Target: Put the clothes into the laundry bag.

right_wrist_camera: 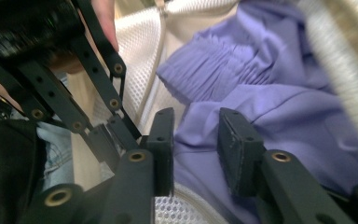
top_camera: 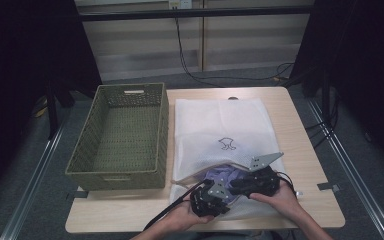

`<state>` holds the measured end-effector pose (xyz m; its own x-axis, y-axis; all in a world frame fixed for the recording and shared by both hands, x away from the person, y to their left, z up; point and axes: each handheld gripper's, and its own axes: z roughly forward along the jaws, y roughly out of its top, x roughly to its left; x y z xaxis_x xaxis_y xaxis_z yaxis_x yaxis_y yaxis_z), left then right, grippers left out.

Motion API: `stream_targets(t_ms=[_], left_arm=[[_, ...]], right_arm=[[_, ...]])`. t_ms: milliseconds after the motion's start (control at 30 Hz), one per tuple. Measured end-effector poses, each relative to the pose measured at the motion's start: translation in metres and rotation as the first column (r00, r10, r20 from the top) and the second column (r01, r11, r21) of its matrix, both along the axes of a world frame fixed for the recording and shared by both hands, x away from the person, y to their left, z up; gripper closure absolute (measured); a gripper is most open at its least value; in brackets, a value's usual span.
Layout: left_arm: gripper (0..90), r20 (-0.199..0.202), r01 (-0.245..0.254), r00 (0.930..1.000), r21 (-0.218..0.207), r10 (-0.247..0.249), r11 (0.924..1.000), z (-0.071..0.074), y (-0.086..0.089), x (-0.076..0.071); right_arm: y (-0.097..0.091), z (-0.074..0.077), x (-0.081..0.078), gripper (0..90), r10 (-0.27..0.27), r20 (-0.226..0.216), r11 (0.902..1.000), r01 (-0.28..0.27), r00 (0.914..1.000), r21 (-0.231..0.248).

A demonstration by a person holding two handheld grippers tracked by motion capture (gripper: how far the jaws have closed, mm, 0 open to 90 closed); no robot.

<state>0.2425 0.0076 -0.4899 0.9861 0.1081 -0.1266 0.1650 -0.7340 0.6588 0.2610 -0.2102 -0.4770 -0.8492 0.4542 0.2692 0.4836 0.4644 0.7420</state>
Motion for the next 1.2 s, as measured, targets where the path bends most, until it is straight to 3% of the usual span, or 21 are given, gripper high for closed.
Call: stream_targets(t_ms=[100,133,167,200,267,300,333,367,400,433,467,500,533,633,667,700,800,867,933,1067,1200], left_arm=[[85.2,-0.003,-0.001,1.0000,-0.008,0.001,1.0000,-0.002,0.000,0.000],[85.1,-0.014,0.017,0.9997,0.014,-0.017,0.9997,0.000,0.001,0.002],[85.1,0.001,0.013,0.9999,0.033,-0.013,0.9994,0.001,0.001,0.002],[85.0,-0.020,0.021,0.9996,0.013,-0.021,0.9997,0.000,0.001,0.002],[84.9,-0.020,0.030,0.9994,0.020,-0.029,0.9994,0.001,0.001,0.002],[84.8,0.000,0.003,1.0000,0.000,-0.003,1.0000,-0.002,0.000,0.001],[84.7,-0.005,0.018,0.9998,0.028,-0.017,0.9994,0.001,0.001,0.002],[84.5,-0.005,0.018,0.9998,0.028,-0.017,0.9994,0.001,0.001,0.002],[84.3,-0.006,0.006,1.0000,-0.007,-0.006,1.0000,-0.002,0.000,0.002],[84.1,-0.008,0.007,0.9999,0.001,-0.007,1.0000,-0.002,0.001,0.002],[83.8,0.008,0.000,1.0000,0.037,0.000,0.9993,0.001,0.001,0.002],[83.0,-0.035,0.000,0.9994,-0.013,0.000,0.9999,-0.003,0.001,0.003],[82.6,-0.041,0.008,0.9991,0.015,-0.008,0.9999,-0.001,0.002,0.005],[82.3,-0.057,0.006,0.9984,-0.015,-0.007,0.9999,-0.003,0.002,0.006],[81.4,-0.047,0.007,0.9988,-0.014,-0.008,0.9999,-0.003,0.001,0.006],[80.9,-0.047,0.016,0.9988,0.014,-0.015,0.9998,-0.001,0.002,0.006],[77.5,-0.053,0.017,0.9985,0.015,-0.016,0.9997,0.000,0.002,0.005],[74.0,-0.057,0.019,0.9982,-0.014,-0.020,0.9997,-0.002,0.001,0.003],[73.5,-0.057,0.019,0.9981,-0.019,-0.020,0.9996,-0.002,0.001,0.003],[70.3,-0.049,0.020,0.9986,-0.021,-0.021,0.9996,-0.002,0.000,0.003],[69.2,-0.042,0.026,0.9988,0.020,-0.026,0.9995,0.002,0.001,0.003]], right_arm=[[0.003,-0.006,0.001,62.2,0.002,-0.013,1.0000,-0.002,0.9999,-0.009],[0.004,-0.008,0.001,58.7,-0.001,-0.009,0.9998,0.000,1.0000,-0.018],[0.006,-0.011,0.001,54.6,-0.003,-0.010,0.9996,0.003,0.9999,-0.027],[0.007,-0.012,0.001,52.3,-0.008,-0.008,0.9989,0.007,0.9999,-0.045],[0.009,-0.014,0.001,50.0,-0.001,-0.002,0.9985,0.001,1.0000,-0.055],[0.009,-0.015,0.001,48.5,-0.002,-0.001,0.9981,0.002,1.0000,-0.062],[0.010,-0.016,0.001,47.3,0.002,-0.004,0.9981,-0.003,1.0000,-0.061],[0.011,-0.017,0.001,46.5,0.007,-0.002,0.9975,-0.007,1.0000,-0.071],[0.013,-0.018,0.001,45.1,0.008,0.001,0.9964,-0.007,1.0000,-0.084],[0.014,-0.019,0.001,44.7,0.009,0.006,0.9957,-0.008,0.9999,-0.092],[0.016,-0.019,0.000,44.7,0.010,0.010,0.9945,-0.009,0.9999,-0.104],[0.018,-0.019,-0.001,44.8,0.011,0.022,0.9933,-0.008,0.9997,-0.115],[0.019,-0.018,-0.002,45.0,0.002,0.024,0.9917,0.001,0.9997,-0.129],[0.022,-0.018,-0.004,48.3,0.005,0.048,0.9873,0.003,0.9989,-0.159],[0.024,-0.017,-0.007,54.4,-0.002,0.089,0.9804,0.020,0.9961,-0.196],[0.024,-0.017,-0.007,57.6,0.002,0.094,0.9803,0.017,0.9956,-0.197],[0.022,-0.017,-0.005,67.6,-0.023,0.104,0.9782,0.044,0.9943,-0.203],[0.021,-0.017,-0.003,74.1,-0.030,0.113,0.9783,0.052,0.9931,-0.201],[0.020,-0.017,-0.001,80.9,-0.044,0.109,0.9783,0.065,0.9931,-0.197],[0.018,-0.018,0.004,83.4,-0.063,0.076,0.9813,0.076,0.9951,-0.177],[0.017,-0.017,0.009,84.0,-0.082,0.064,0.9802,0.092,0.9946,-0.175]])
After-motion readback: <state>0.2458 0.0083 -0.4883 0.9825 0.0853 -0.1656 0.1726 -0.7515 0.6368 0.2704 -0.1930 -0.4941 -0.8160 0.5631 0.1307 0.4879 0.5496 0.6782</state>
